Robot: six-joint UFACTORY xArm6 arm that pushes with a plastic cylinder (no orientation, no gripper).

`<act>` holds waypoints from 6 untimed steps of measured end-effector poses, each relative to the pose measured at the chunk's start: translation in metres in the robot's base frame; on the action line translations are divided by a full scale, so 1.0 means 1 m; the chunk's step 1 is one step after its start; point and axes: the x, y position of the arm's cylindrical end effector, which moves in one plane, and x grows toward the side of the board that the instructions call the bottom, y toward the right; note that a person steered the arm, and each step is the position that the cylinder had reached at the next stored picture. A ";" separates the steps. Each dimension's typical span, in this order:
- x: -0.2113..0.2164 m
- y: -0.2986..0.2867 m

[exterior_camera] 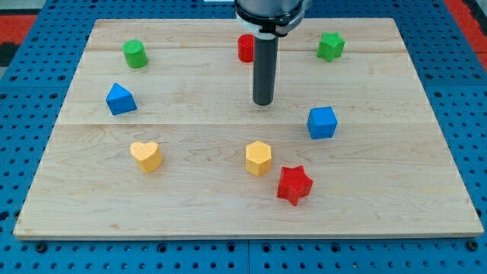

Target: Push the blue cube towards right to the red star

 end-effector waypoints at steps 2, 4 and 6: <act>0.007 0.042; 0.066 0.099; 0.113 0.113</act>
